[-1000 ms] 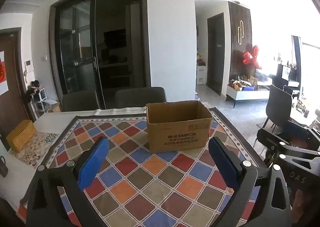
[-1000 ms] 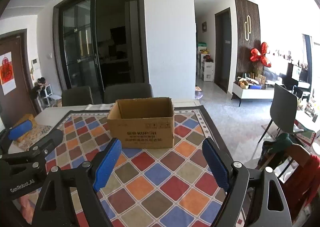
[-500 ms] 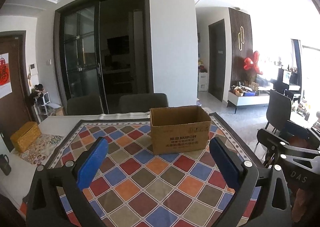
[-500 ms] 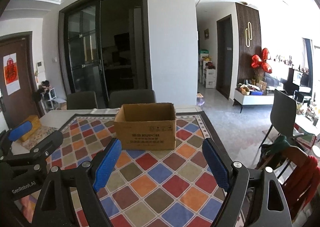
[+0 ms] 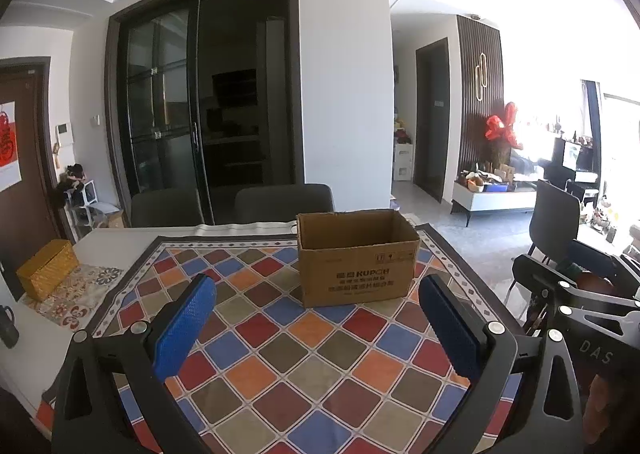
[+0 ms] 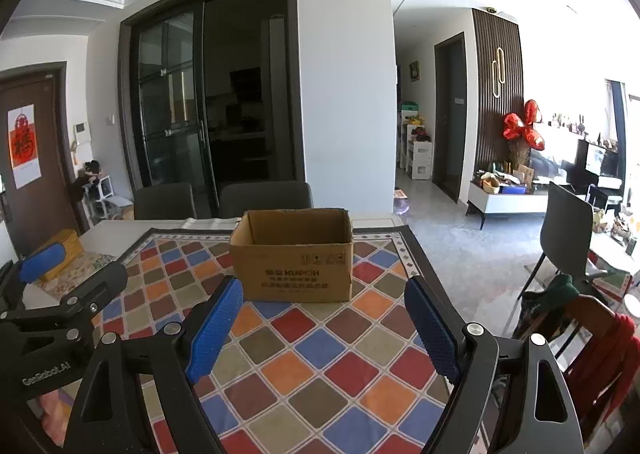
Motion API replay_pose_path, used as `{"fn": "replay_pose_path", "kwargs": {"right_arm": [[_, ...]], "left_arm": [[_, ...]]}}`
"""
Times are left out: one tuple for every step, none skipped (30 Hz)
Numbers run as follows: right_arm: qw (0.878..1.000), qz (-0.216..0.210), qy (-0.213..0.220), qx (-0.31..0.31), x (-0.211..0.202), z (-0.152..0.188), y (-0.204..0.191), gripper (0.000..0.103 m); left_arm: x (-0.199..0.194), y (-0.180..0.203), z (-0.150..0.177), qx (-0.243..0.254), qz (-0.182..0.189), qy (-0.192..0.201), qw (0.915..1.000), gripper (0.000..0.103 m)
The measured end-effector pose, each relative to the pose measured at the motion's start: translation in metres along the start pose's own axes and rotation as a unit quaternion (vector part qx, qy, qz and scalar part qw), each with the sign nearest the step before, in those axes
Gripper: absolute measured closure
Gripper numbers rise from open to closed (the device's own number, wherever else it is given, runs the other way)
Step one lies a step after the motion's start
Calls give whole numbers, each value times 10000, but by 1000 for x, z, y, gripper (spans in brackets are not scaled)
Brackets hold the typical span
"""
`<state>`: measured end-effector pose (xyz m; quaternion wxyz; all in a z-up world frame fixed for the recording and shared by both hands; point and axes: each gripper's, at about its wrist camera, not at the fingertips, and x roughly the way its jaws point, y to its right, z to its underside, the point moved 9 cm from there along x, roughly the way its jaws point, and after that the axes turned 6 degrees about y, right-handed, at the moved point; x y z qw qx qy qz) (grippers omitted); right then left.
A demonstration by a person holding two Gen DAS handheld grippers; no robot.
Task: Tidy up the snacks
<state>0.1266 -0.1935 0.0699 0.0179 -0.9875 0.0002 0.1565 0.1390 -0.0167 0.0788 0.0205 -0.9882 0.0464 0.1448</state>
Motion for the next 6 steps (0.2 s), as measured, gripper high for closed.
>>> {"fn": "replay_pose_path", "kwargs": {"right_arm": [[10000, 3, -6, 1, 0, 0, 0, 19], [10000, 6, -12, 1, 0, 0, 1, 19], [10000, 12, -19, 10, 1, 1, 1, 19], [10000, 14, -21, 16, 1, 1, 2, 19], [10000, 17, -25, 18, 2, 1, 2, 19], [10000, 21, -27, 13, 2, 1, 2, 19]], "left_arm": [[0, 0, 0, 5, -7, -8, 10000, 0], [0, 0, 0, -2, -5, -11, 10000, 0], [0, 0, 0, -4, -7, -11, 10000, 0], [1, 0, 0, -4, -13, -15, 10000, 0], [1, 0, 0, -6, -20, -25, 10000, 0], [1, -1, 0, -9, -21, -33, 10000, 0]]}}
